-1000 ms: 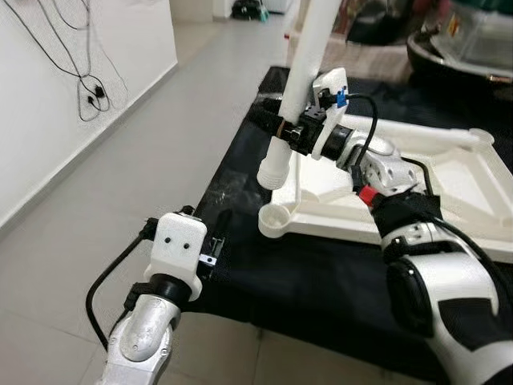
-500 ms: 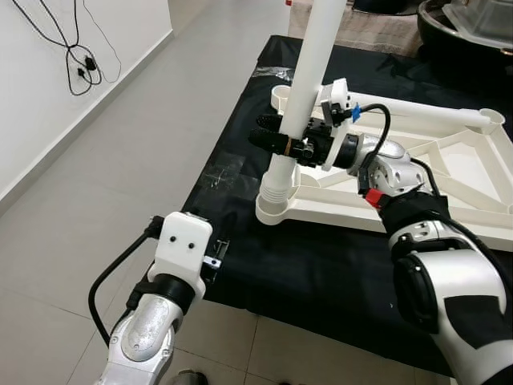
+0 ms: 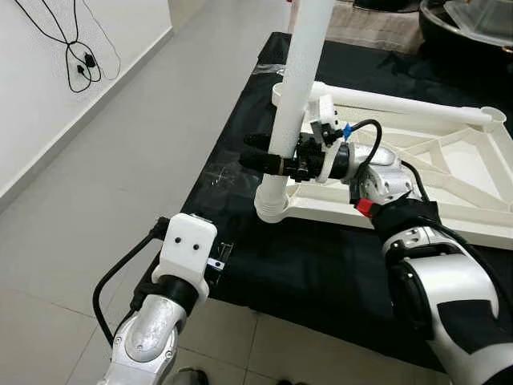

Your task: Building children table

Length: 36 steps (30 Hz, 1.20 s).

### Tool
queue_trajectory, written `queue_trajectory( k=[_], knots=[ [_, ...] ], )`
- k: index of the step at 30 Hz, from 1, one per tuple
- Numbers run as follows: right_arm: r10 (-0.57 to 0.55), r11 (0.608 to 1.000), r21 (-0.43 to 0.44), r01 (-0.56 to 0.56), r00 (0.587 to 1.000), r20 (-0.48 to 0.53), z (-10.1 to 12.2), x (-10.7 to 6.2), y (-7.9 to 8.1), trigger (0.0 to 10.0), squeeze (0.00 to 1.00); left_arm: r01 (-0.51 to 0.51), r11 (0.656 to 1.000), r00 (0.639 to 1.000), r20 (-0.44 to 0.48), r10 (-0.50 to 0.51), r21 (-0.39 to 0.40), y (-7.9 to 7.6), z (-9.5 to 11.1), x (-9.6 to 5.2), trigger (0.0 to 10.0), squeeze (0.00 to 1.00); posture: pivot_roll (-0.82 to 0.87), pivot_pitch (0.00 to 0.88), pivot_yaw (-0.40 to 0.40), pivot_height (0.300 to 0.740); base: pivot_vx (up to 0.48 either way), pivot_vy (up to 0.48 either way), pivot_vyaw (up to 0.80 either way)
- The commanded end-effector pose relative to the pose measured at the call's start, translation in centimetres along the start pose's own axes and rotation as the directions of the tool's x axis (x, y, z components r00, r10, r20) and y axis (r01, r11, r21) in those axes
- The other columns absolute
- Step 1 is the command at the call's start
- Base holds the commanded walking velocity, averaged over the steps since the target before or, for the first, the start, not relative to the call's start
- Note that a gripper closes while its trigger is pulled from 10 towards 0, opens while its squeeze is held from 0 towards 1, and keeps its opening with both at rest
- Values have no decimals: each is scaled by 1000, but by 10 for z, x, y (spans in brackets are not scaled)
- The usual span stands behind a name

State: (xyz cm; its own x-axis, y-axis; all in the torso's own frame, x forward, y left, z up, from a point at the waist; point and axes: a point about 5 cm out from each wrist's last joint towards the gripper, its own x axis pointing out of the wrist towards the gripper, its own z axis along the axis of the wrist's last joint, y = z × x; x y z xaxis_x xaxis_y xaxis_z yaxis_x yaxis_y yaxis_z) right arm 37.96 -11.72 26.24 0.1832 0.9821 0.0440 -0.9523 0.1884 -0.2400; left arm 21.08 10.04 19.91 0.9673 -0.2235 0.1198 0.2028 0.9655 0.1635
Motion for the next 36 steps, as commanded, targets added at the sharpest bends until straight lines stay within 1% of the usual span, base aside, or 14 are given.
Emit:
queue_trajectory(
  k=[1, 6, 10, 12, 16, 17, 20, 23, 24, 29, 31, 32, 33, 36],
  knots=[
    [-3, 1000, -9, 2, 1000, -26, -1, 1, -1, 10000, 0, -5, 1000, 1000, 0, 5, -3, 0, 2, -3, 10000, 0, 158, 206, -62, 740, 0, 0, 0],
    [-34, 999, -42, 33, 999, -22, 8, 1, -6, 10000, 0, -10, 1000, 1000, 0, 10, -2, 0, 1, -3, 10000, 0, 154, 194, -66, 740, 0, 0, 0],
    [-65, 997, -41, 64, 998, -20, 10, 1, -9, 10000, 0, -9, 1000, 1000, 1, 9, -1, -1, 1, -2, 10000, 0, 151, 188, -67, 740, 0, 0, 0],
    [-80, 996, -44, 78, 996, -28, 9, 2, -9, 10000, 0, -10, 1000, 1000, 4, 10, -1, -1, 1, -1, 10000, 0, 153, 182, -69, 740, 0, 0, 0],
    [-75, 997, -38, 73, 997, -34, 5, 2, -8, 10000, 0, -13, 1000, 1000, 5, 13, 1, -1, 1, -1, 10000, 0, 155, 182, -70, 740, 0, 0, 0],
    [-74, 997, -36, 72, 996, -50, 0, 2, -6, 10000, 0, -14, 1000, 1000, 5, 14, 3, -1, 1, -2, 10000, 0, 157, 175, -71, 740, 0, 0, 0],
    [-29, 1000, -14, 28, 996, -79, -8, 0, -2, 10000, 0, -13, 1000, 1000, 4, 13, 6, -1, 0, -2, 10000, 0, 158, 172, -69, 740, 0, 0, 0],
    [-16, 1000, -2, 16, 996, -89, -10, -2, -1, 10000, 0, -13, 1000, 1000, 4, 13, 6, -1, 0, -2, 10000, 0, 158, 169, -70, 740, 0, 0, 0],
    [-1, 1000, 15, 2, 994, -106, -13, -7, 0, 10000, 0, -13, 1000, 1000, 4, 13, 6, -1, 0, -2, 10000, 0, 154, 166, -70, 740, 0, 0, 0],
    [16, 1000, 28, -12, 993, -120, -16, -11, 1, 10000, 0, -13, 1000, 1000, 6, 12, 7, -2, 0, -2, 10000, 0, 152, 165, -68, 740, 0, 0, 0],
    [15, 999, 31, -12, 993, -121, -16, -11, 1, 10000, 0, -11, 1000, 1000, 8, 11, 8, -2, 1, -2, 10000, 0, 152, 165, -68, 740, 0, 0, 0],
    [4, 1000, 26, 0, 992, -123, -17, -11, 1, 10000, 0, -10, 1000, 1000, 8, 10, 7, -3, 1, -2, 10000, 0, 153, 163, -69, 740, 0, 0, 0],
    [-39, 999, 16, 41, 991, -126, -17, -8, -1, 10000, 0, -10, 1000, 1000, 9, 10, 3, -3, 1, -2, 10000, 0, 154, 164, -70, 740, 0, 0, 0],
    [-54, 998, 8, 55, 991, -122, -15, -7, -3, 10000, 0, -10, 1000, 1000, 8, 10, 1, -3, 1, -2, 10000, 0, 154, 169, -71, 740, 0, 0, 0]
  ],
)
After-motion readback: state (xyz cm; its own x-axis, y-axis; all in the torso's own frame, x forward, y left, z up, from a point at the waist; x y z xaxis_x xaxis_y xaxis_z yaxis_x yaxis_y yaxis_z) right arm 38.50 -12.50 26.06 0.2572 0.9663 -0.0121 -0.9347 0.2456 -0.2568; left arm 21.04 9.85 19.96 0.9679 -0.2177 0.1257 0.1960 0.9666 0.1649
